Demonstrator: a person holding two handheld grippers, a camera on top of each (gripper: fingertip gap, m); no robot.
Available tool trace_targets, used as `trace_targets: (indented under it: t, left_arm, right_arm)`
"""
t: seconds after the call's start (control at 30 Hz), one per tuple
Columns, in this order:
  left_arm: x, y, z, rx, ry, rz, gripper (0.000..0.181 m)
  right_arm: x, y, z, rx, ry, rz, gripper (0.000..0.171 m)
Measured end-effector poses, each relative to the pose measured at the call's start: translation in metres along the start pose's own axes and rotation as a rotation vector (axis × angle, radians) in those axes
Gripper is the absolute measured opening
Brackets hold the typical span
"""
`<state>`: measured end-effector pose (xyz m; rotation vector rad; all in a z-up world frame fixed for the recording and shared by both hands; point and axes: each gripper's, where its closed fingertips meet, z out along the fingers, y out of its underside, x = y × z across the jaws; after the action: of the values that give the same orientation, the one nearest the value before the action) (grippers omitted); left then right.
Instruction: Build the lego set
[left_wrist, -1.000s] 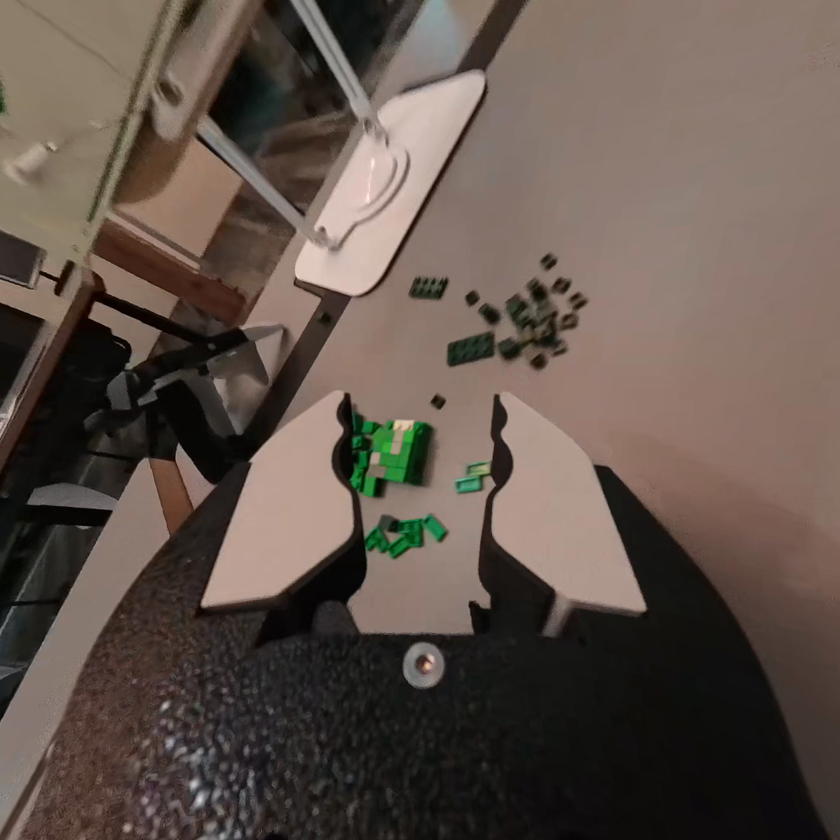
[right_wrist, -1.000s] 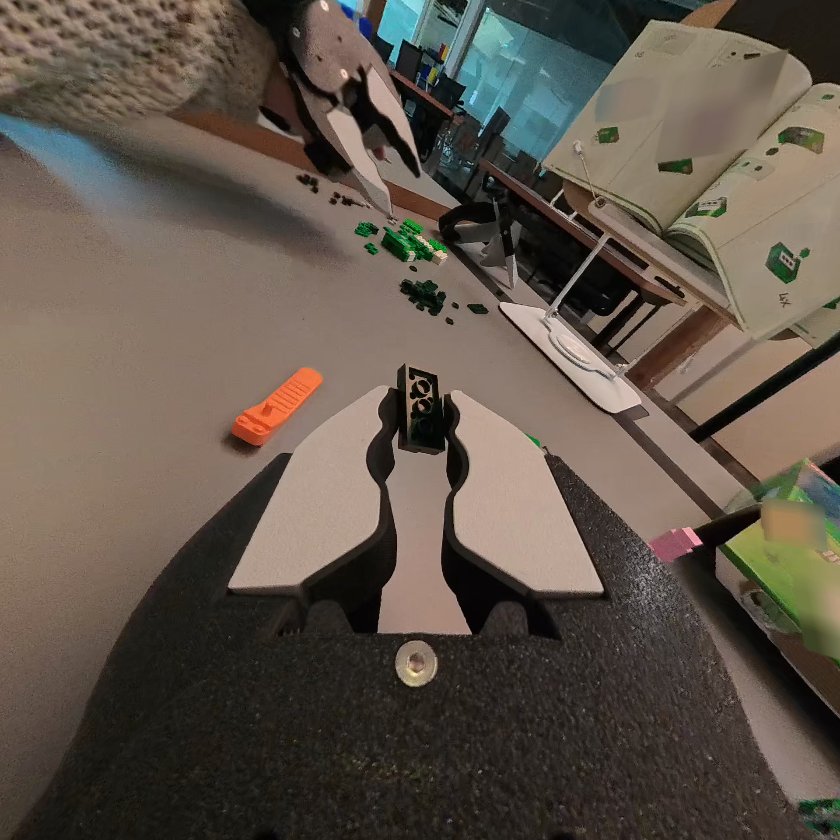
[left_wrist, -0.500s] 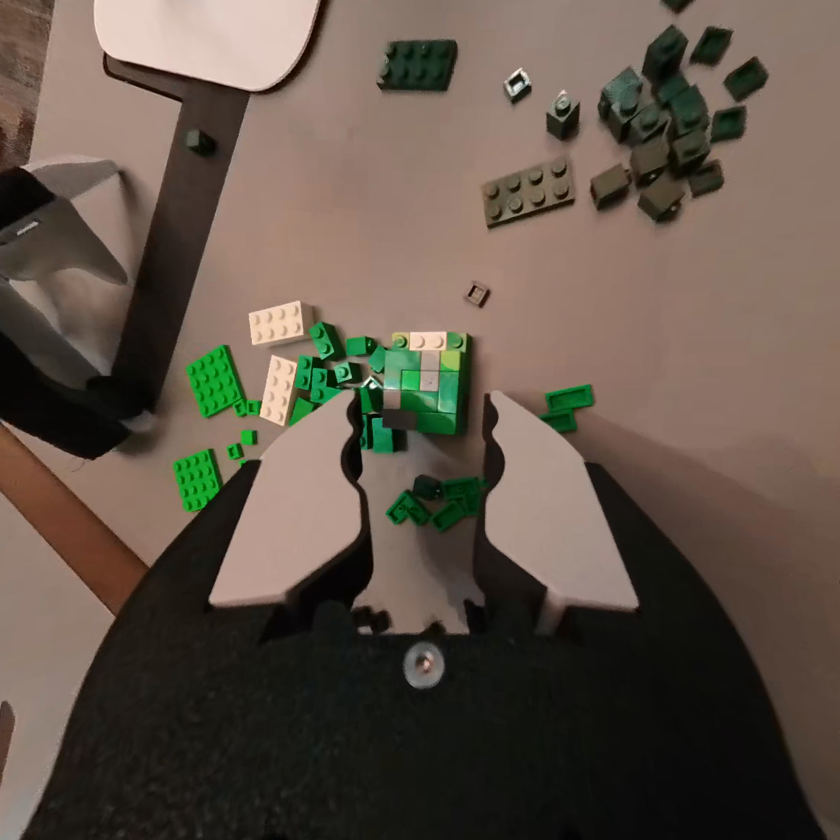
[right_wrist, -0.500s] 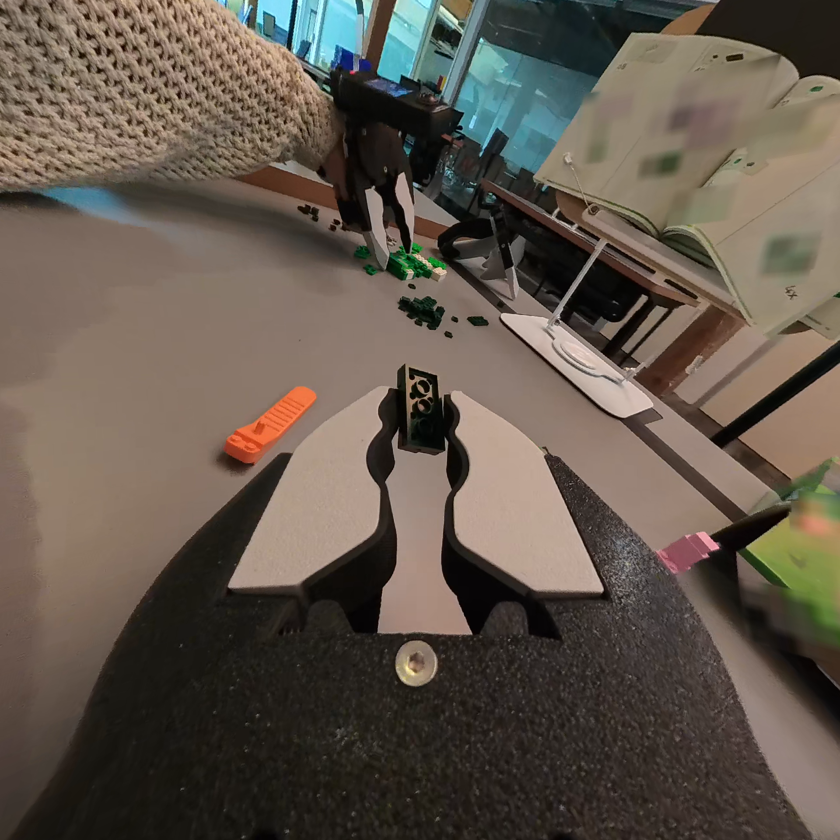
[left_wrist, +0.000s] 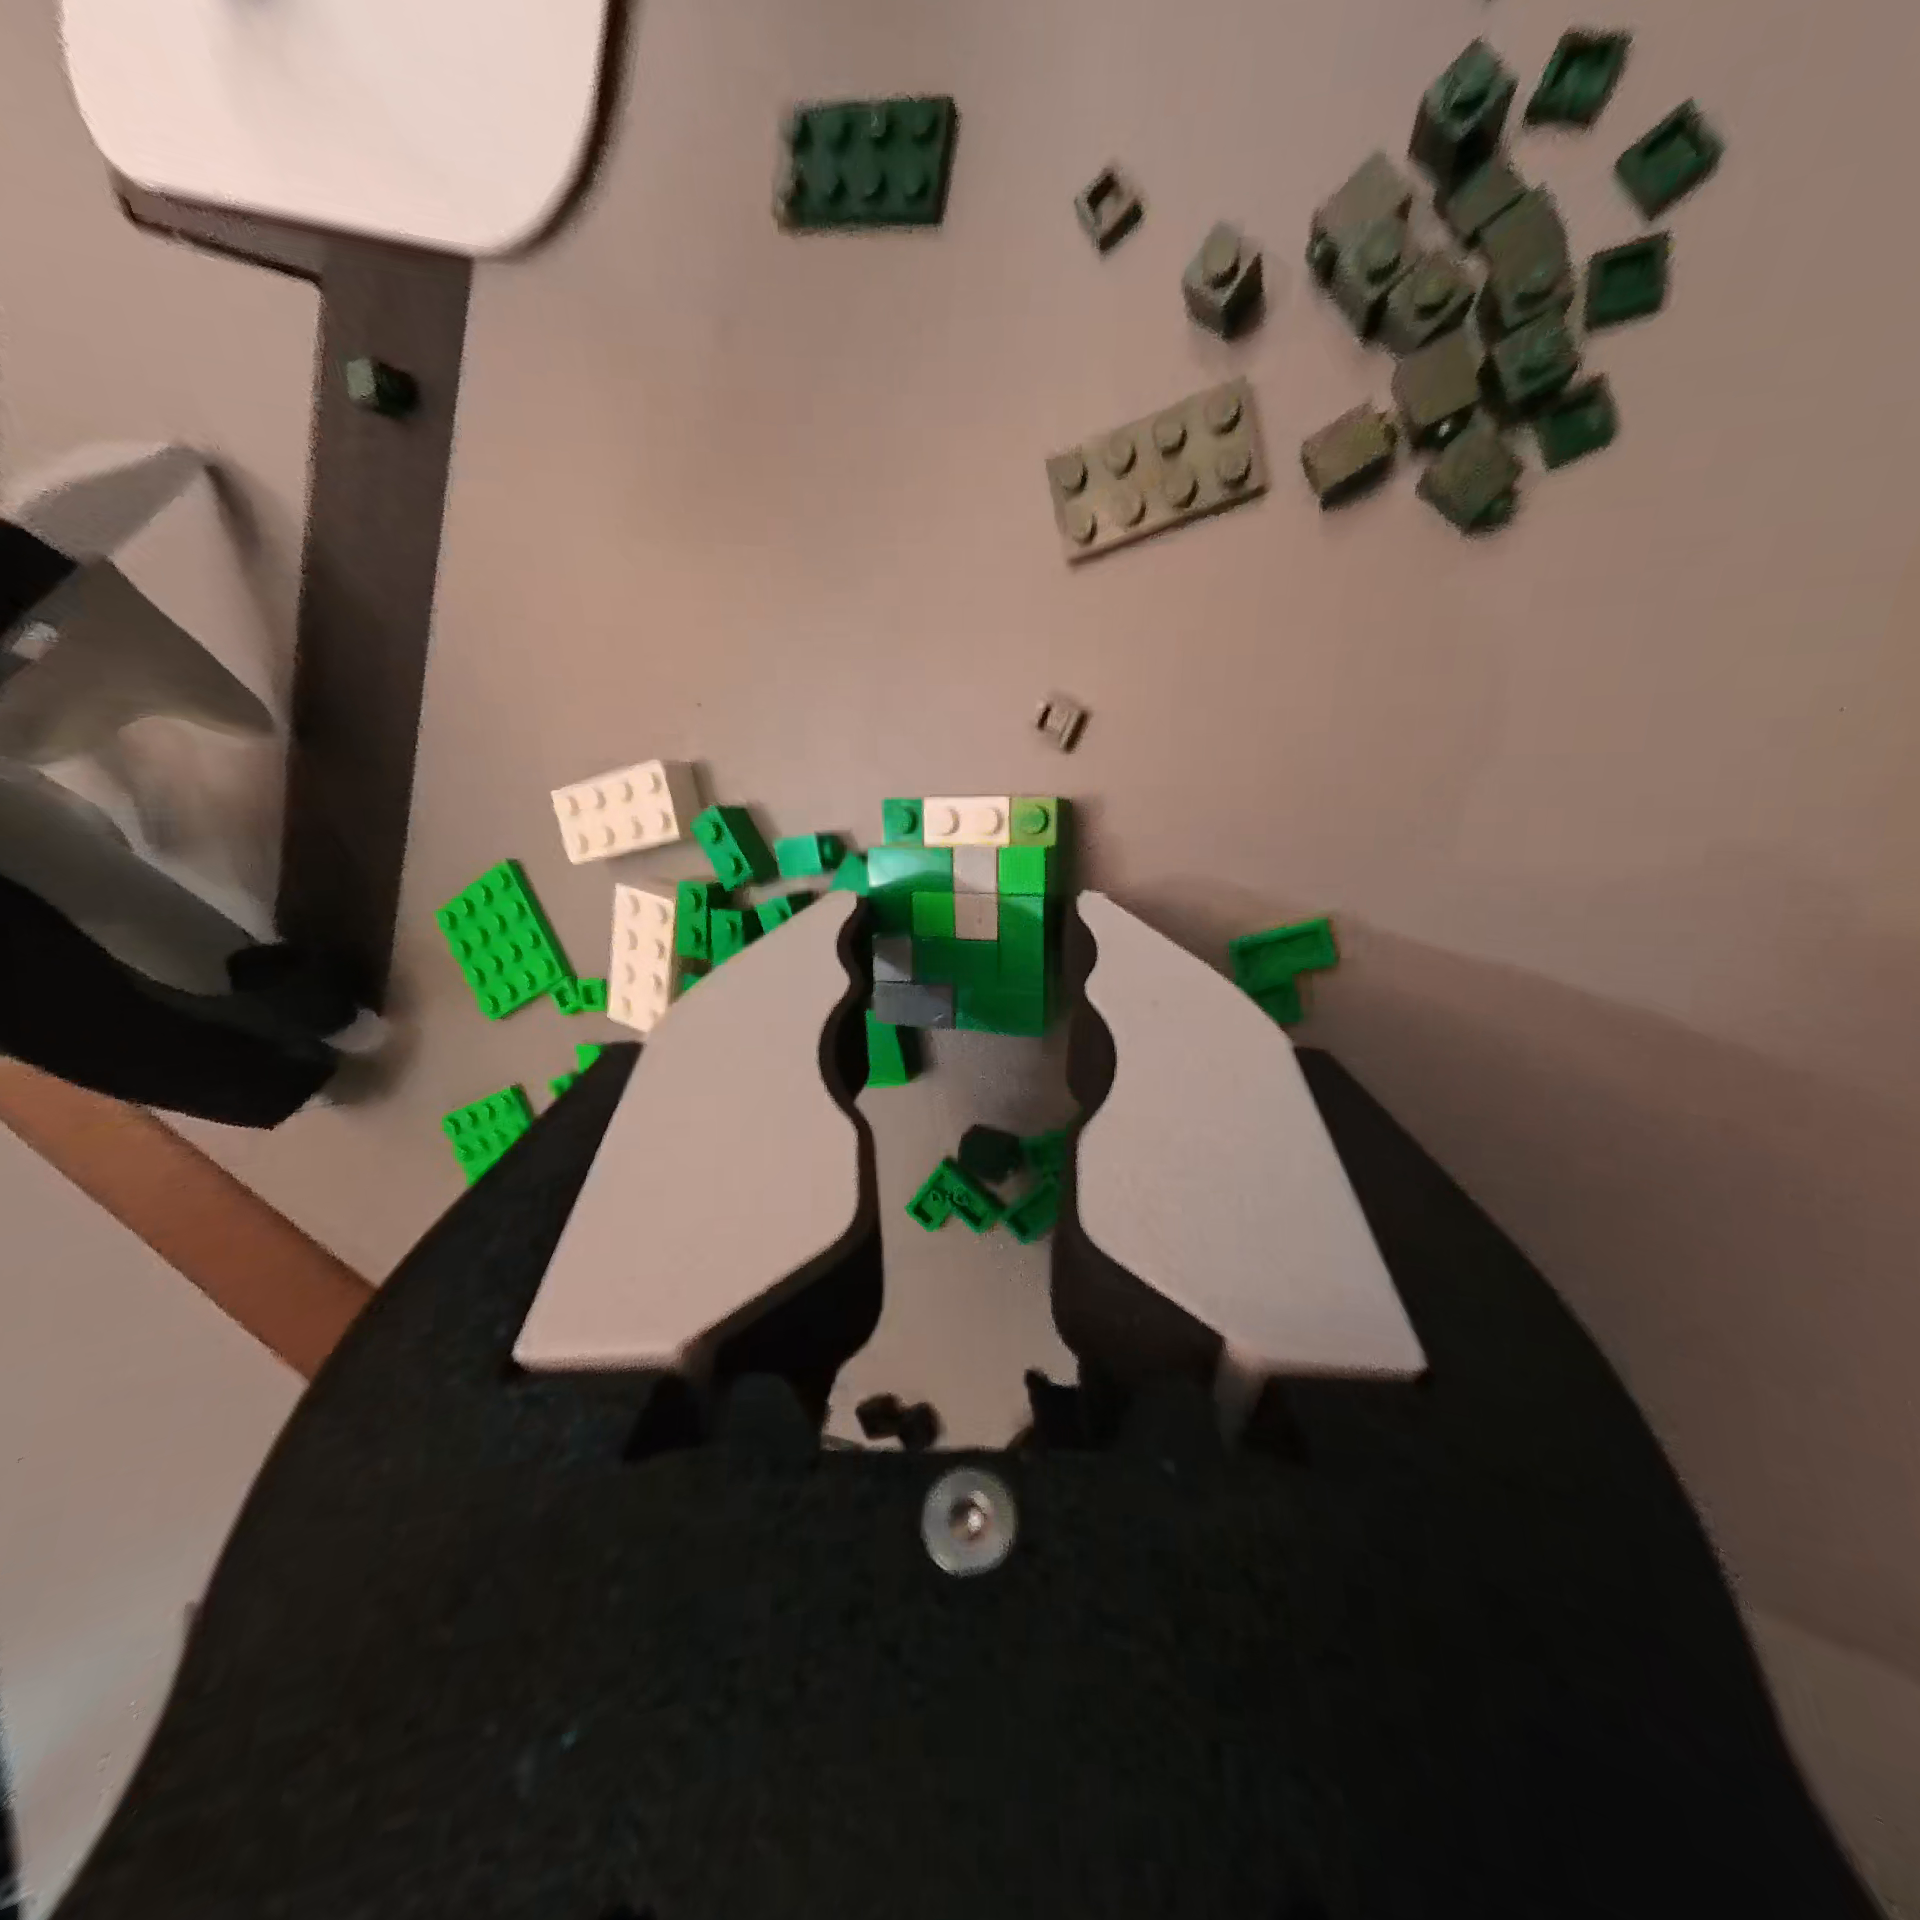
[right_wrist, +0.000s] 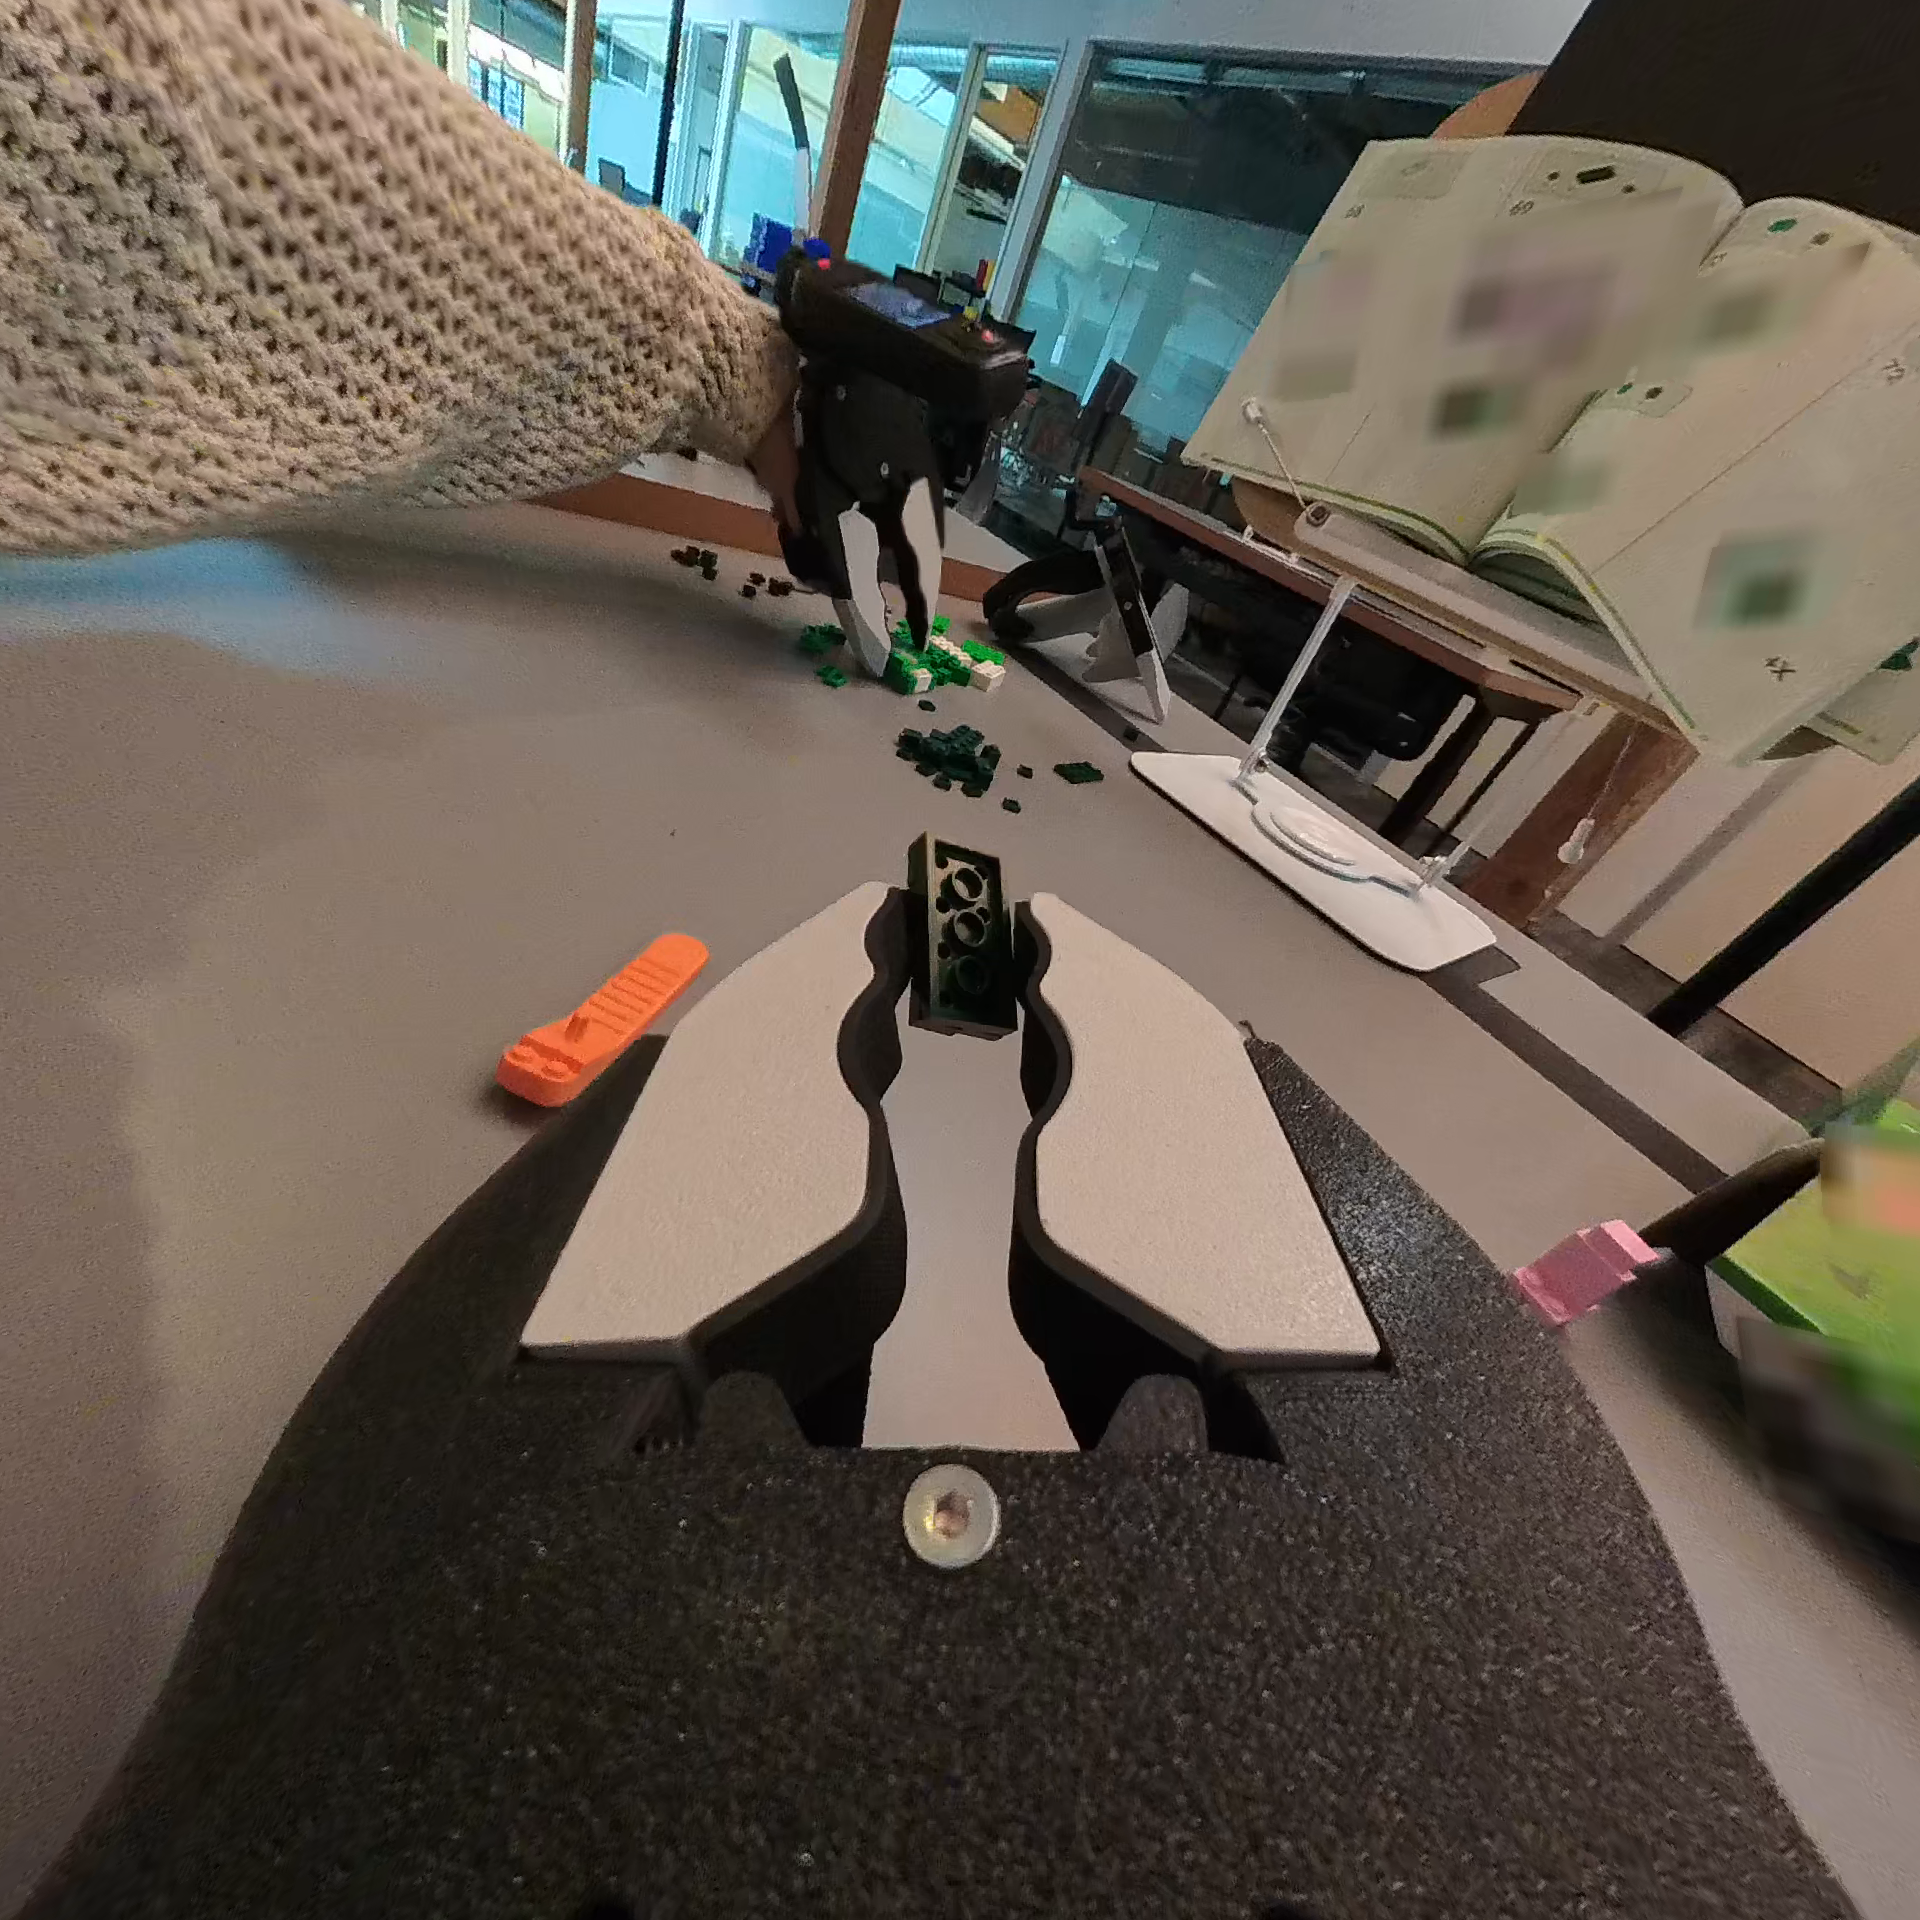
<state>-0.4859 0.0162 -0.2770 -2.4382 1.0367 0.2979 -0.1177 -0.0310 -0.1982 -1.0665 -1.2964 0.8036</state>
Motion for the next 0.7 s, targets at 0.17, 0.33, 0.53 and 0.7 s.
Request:
trace_targets:
  t: [0.17,0.33,0.53,0.7]
  left_arm:
    - [0.028,-0.083,-0.034,0.293,-0.17,0.027,0.035]
    - [0.091,-0.174,-0.064,0.626,-0.392,0.056,0.035]
    - [0.125,-0.209,-0.065,0.81,-0.605,-0.063,0.035]
    - [0.138,-0.223,-0.062,0.802,-0.68,0.067,0.035]
  right_arm:
    - [0.006,-0.009,-0.001,0.094,-0.003,0.025,0.018]
    - [0.039,-0.006,0.022,0.146,0.022,0.069,0.018]
    - [0.078,0.004,0.047,0.14,0.126,0.122,0.018]
    - [0.077,0.003,0.048,0.149,0.122,0.111,0.018]
